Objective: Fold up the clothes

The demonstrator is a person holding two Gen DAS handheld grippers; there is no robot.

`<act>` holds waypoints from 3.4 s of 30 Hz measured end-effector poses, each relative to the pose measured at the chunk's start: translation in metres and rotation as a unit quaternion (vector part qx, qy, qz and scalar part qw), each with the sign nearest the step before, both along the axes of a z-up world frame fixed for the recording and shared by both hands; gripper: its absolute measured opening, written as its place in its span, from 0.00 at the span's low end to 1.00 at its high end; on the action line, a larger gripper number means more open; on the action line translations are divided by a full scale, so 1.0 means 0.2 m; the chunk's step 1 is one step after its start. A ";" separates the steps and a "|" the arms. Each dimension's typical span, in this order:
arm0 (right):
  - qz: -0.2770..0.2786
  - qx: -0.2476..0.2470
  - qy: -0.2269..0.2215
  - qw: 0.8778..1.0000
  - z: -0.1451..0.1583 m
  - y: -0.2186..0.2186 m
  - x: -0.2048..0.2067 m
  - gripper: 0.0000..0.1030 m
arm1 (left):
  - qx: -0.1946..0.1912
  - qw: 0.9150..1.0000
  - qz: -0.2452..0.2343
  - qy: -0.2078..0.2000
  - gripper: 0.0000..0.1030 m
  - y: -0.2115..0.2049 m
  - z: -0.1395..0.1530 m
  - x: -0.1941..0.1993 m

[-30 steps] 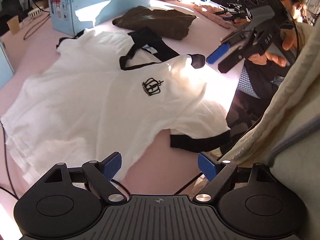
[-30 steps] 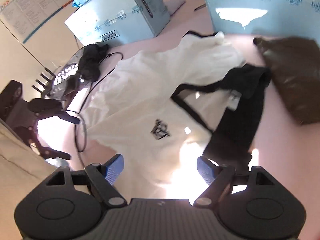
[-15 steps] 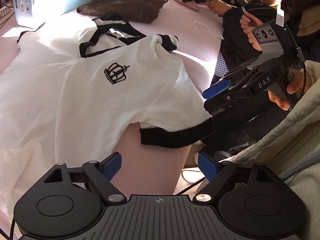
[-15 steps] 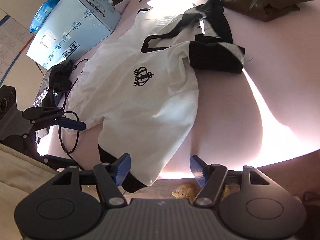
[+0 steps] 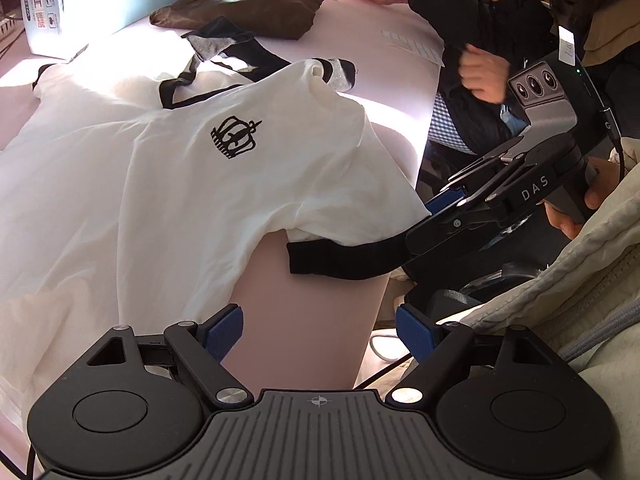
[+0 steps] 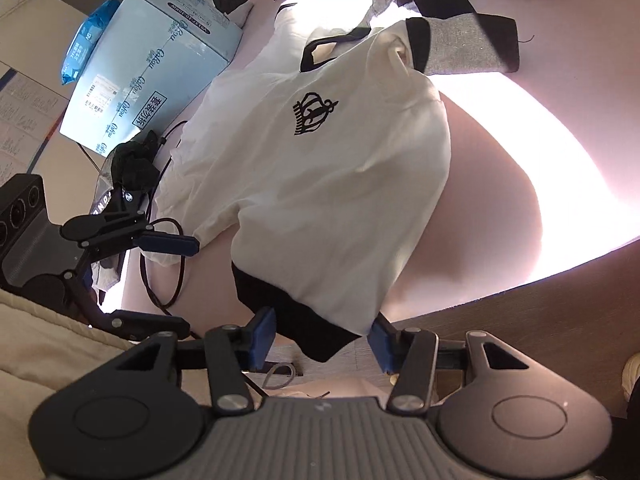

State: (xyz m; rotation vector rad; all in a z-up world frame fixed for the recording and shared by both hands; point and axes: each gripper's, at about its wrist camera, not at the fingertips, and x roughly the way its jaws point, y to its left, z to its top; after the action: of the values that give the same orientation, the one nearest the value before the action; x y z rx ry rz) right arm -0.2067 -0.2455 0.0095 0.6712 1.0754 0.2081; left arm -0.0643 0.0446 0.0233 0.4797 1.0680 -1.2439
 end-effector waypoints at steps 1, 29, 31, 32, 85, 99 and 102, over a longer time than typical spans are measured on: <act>-0.002 -0.006 0.000 1.000 0.02 -0.01 -0.01 0.53 | -0.002 1.000 0.000 -0.002 0.83 0.00 0.00 0.00; -0.025 -0.031 -0.032 0.999 0.23 -0.04 0.10 0.02 | -0.032 0.999 0.027 -0.009 0.83 -0.01 0.02 0.09; -0.030 -0.017 -0.037 0.999 0.27 -0.07 0.15 0.02 | -0.039 0.998 0.040 -0.013 0.83 0.02 0.04 0.11; -0.034 -0.008 -0.041 0.999 0.29 -0.09 0.19 0.02 | -0.042 0.998 0.047 -0.017 0.83 0.03 0.06 0.13; 0.054 -0.186 -0.164 0.967 0.57 -0.28 1.61 0.85 | -0.089 0.974 0.196 -0.075 0.83 -0.13 0.13 0.54; 0.213 -0.191 -0.091 0.954 0.12 -0.26 2.47 0.60 | -0.069 0.953 0.291 -0.036 0.83 -0.03 -0.02 0.67; 0.231 -0.205 -0.081 0.948 0.02 -0.24 2.54 0.57 | -0.060 0.952 0.297 -0.035 0.83 -0.02 -0.02 0.67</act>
State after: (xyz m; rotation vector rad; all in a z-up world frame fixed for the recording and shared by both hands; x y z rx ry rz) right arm 0.3010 -0.2941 0.0140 0.0177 1.0613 0.4216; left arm 0.0697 0.0407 0.0184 0.0872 0.9709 -0.7427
